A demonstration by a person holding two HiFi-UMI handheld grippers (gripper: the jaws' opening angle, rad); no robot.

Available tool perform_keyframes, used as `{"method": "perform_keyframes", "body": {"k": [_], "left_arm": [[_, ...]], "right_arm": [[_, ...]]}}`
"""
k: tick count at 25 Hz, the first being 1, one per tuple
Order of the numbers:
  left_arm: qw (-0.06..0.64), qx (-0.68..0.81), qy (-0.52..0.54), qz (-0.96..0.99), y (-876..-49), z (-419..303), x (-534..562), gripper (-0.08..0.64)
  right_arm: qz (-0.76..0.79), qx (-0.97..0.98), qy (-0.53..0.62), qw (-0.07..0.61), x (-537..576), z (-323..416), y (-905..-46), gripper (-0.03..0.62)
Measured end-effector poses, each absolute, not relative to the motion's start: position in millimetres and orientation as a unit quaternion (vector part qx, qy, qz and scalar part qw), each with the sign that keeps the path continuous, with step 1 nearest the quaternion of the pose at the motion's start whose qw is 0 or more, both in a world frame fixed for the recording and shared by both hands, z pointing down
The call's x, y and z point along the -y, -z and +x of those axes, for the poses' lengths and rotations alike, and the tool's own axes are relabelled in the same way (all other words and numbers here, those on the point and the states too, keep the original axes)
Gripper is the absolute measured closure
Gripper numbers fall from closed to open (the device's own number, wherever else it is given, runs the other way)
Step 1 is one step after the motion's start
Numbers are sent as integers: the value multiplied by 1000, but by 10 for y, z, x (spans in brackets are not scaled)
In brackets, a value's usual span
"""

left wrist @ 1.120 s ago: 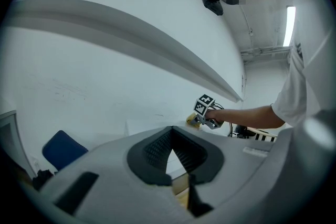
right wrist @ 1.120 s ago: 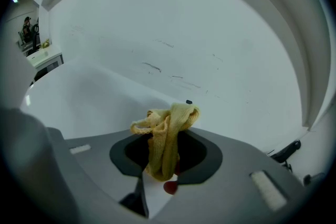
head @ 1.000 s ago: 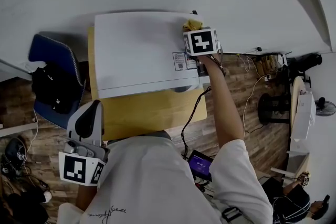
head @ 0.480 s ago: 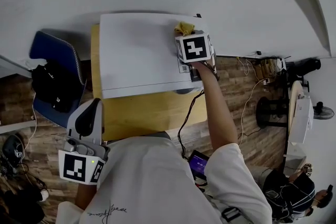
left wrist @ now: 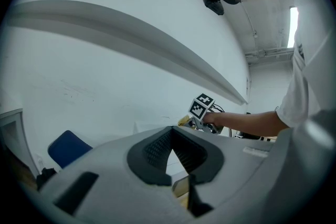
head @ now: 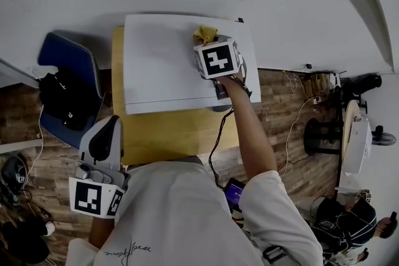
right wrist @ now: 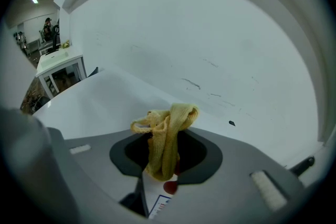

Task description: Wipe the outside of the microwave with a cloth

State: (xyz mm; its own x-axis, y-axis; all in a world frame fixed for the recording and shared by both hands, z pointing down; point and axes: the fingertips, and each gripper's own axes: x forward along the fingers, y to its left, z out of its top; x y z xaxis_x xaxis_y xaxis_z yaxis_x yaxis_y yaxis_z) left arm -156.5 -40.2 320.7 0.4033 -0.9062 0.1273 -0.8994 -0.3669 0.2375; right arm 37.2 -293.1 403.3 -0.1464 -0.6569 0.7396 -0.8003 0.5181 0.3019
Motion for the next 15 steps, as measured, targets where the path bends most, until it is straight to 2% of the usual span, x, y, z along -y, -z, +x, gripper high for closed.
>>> {"method": "perform_keyframes", "body": {"k": [15], "left_arm": [[145, 569, 15, 810, -3269, -1732, 312, 565]], "right_arm": [[432, 793, -87, 421, 2787, -449, -4044, 469]]}}
